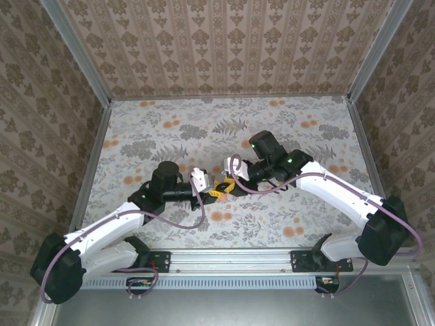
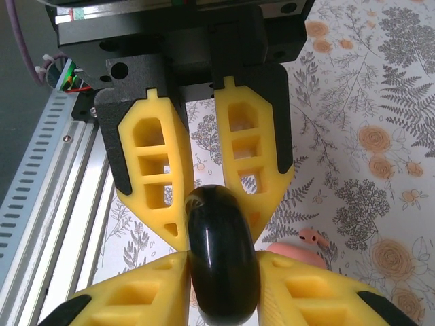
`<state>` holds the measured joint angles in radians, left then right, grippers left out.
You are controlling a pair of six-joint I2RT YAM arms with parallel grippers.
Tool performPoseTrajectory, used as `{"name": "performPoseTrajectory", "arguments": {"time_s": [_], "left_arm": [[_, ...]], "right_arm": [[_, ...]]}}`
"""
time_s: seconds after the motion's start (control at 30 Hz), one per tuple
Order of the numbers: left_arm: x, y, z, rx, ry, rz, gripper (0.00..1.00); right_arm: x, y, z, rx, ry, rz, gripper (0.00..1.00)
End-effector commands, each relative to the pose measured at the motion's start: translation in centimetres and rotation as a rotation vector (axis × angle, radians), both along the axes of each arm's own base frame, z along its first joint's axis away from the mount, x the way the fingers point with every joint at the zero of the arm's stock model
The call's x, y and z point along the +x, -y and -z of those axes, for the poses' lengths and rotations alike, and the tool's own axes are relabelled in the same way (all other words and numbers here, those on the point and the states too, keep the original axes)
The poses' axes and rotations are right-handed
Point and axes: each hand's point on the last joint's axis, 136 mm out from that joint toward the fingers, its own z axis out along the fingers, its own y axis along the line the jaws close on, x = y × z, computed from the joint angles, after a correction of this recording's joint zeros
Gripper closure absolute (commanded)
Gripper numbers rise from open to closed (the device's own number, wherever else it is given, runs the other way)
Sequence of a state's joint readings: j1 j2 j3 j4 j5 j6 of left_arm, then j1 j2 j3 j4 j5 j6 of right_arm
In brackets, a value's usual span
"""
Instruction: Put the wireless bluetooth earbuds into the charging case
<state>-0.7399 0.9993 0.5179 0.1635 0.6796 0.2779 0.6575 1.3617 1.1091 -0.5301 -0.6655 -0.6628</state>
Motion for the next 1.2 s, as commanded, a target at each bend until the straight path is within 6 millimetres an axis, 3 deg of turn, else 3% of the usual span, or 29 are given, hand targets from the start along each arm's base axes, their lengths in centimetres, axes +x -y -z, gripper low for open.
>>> {"name": "performPoseTrajectory", "arguments": {"time_s": [0.0, 0.23, 0.57, 0.87, 1.03, 1.17], "left_arm": [[-0.7, 0.4, -1.9, -0.033, 0.042, 0.044, 0.85], [-1.0, 0.4, -1.9, -0.027, 0.04, 0.052, 0.87], [-0.7, 0.4, -1.7, -0.051, 0.052, 0.03, 0.88], [1.9, 0.1, 0.5, -0.103, 0.029, -0.098, 0.9], [3.2, -0.2, 2.4, -0.112, 0.006, -0.165, 0.9], [3.5, -0.2, 3.5, -0.109, 0.003, -0.181, 0.9]], "right_arm": [[1.3, 0.0, -1.6, 0.036, 0.026, 0.037, 0.65], [2.4, 0.6, -2.9, 0.061, 0.048, 0.074, 0.59], [4.0, 1.5, -4.1, 0.11, 0.048, 0.156, 0.58], [5.3, 2.9, -5.6, 0.195, -0.018, 0.298, 0.48], [6.8, 4.1, -4.3, 0.161, -0.136, 0.456, 0.46], [10.0, 6.8, -1.7, 0.07, -0.291, 0.792, 0.4]]}}
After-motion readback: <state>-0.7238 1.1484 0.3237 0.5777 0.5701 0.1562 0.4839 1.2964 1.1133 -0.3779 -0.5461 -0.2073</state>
